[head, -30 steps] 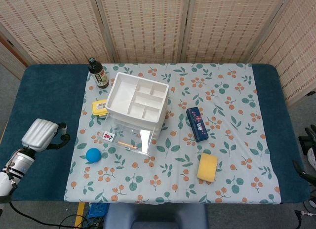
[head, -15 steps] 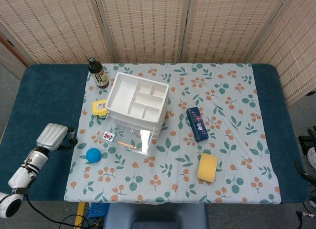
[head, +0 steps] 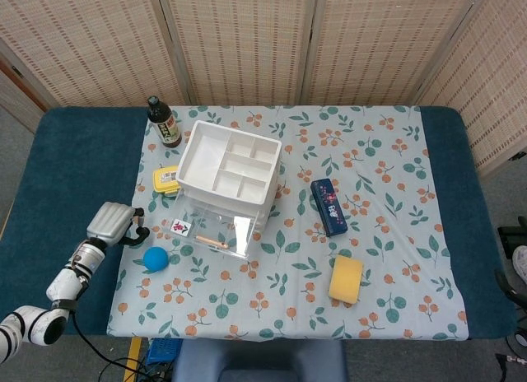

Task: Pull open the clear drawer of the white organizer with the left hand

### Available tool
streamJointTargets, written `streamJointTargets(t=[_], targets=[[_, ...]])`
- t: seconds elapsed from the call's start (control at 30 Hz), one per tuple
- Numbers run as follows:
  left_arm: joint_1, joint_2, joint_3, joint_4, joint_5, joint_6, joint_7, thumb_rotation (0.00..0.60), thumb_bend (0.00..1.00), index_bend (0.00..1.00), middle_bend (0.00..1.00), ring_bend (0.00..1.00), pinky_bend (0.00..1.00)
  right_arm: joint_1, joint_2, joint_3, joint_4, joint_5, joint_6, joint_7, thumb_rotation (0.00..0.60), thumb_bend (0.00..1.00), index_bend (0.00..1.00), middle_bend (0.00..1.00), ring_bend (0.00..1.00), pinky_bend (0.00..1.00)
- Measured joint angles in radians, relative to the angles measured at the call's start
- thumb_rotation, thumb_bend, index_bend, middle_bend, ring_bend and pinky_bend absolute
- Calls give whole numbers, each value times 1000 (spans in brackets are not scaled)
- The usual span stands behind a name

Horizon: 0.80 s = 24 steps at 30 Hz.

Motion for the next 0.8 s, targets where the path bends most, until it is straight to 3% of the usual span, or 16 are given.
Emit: streamJointTargets(t=[0.17,0.4,0.7,0.8], targets=[[-9,-25,-5,17,-14,-19,10,600,270,479,964,1000,1000,-1,0,1,0,1,1,0,600,310,0,38,0,8],[-3,-40,-17,18,-60,-14,44,600,267,289,947,989,1000,2,0,2,-1,1,-3,-3,600,310,0,38,0,8],[56,-6,-72,-36,-176,104,78,600,267,253,764,759,996,12,3,-4,-4,0,-30,-3,600,310,0,38,0,8],[98,28,-86,-96,-199,184,90,600,267,253,702,662,896,17,4,-6,-6,1,-44,-2,600,309,0,38,0,8]])
